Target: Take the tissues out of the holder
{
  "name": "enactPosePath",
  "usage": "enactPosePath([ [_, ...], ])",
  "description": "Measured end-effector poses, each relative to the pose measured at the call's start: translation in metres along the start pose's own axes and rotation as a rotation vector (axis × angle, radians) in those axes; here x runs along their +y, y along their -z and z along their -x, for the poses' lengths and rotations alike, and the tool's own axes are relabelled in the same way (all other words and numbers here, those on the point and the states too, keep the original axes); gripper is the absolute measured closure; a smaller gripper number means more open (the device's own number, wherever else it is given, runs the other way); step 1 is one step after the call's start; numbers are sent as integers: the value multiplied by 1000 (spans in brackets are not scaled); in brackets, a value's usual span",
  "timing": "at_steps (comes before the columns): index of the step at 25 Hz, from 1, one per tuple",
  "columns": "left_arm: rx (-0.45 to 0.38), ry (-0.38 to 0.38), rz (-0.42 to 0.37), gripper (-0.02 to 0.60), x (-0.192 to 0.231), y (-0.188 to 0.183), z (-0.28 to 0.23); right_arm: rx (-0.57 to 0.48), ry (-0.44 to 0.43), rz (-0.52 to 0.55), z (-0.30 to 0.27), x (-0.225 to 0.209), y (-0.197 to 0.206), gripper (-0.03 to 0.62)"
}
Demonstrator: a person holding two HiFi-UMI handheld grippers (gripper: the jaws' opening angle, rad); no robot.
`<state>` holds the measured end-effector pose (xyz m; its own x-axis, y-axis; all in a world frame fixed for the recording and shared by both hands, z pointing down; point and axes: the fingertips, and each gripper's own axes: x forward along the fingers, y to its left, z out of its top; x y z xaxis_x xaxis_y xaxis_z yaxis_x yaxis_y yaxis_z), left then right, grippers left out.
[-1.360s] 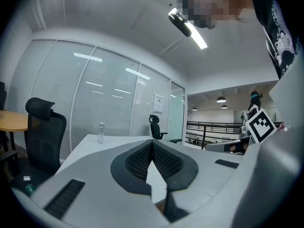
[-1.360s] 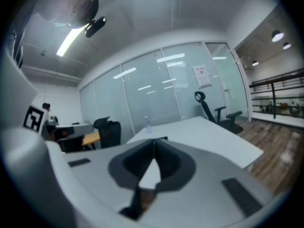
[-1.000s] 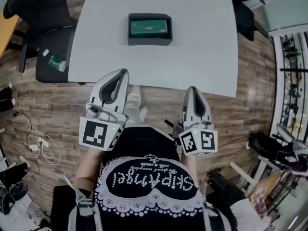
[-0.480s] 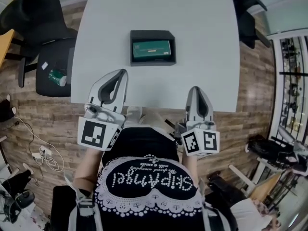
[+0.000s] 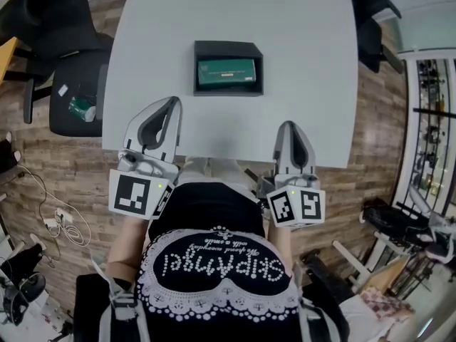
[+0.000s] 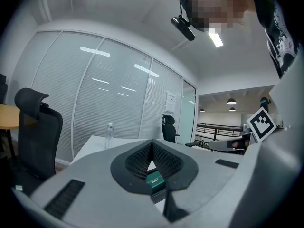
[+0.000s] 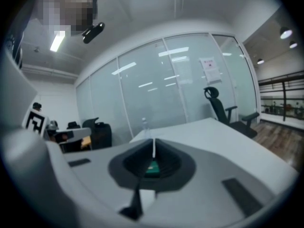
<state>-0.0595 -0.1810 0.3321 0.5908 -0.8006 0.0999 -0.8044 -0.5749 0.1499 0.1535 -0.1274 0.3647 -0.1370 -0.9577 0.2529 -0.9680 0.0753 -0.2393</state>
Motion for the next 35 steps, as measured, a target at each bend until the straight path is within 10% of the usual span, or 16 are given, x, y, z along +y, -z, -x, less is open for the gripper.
enactPosePath([
  [35,16,-81,-59,558,-18,-9,-14,-4,-75,-2,-7,-41,-16,559],
])
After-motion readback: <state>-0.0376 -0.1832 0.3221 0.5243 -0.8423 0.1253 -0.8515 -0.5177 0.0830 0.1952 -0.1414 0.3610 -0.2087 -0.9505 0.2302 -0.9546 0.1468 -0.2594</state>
